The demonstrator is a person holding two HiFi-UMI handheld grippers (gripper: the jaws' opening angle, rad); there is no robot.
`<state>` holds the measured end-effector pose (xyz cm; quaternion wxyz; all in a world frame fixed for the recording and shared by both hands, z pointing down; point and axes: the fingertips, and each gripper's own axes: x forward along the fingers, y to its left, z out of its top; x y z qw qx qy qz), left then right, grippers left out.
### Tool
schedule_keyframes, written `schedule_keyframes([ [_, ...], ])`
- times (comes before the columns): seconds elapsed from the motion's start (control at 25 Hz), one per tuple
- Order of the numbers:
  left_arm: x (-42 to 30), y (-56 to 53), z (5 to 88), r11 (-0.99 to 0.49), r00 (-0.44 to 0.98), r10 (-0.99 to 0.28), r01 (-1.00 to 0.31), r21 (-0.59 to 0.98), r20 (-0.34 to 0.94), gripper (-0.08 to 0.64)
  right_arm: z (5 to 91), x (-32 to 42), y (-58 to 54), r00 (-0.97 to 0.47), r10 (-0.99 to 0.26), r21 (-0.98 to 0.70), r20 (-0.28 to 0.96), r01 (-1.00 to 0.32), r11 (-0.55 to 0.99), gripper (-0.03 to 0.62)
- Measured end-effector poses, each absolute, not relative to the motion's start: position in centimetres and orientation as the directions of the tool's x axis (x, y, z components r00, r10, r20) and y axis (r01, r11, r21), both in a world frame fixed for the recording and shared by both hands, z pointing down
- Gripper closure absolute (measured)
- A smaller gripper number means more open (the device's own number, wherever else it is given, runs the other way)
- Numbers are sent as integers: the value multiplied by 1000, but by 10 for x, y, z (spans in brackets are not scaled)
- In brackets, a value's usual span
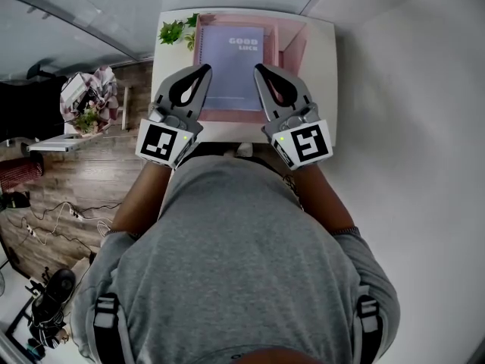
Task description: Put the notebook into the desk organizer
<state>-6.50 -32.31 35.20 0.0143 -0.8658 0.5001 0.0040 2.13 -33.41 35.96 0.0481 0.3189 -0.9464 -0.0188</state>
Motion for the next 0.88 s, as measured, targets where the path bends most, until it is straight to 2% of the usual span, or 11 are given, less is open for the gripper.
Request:
schedule_keyframes([
  [0.32, -57, -311, 336, -511, 511, -857, -860, -23, -68, 540, 336, 22, -321, -810, -586, 71, 6, -584, 808, 586],
  [0.52, -57, -307, 334, -501, 502, -861, -865, -29, -78, 540, 347, 27, -319, -818, -573, 86, 49, -568, 818, 586],
  [0.88, -57, -308, 334, -490, 490, -867, -871, -27, -85, 540, 349, 30, -322, -815, -578, 82, 50, -573, 815, 586],
])
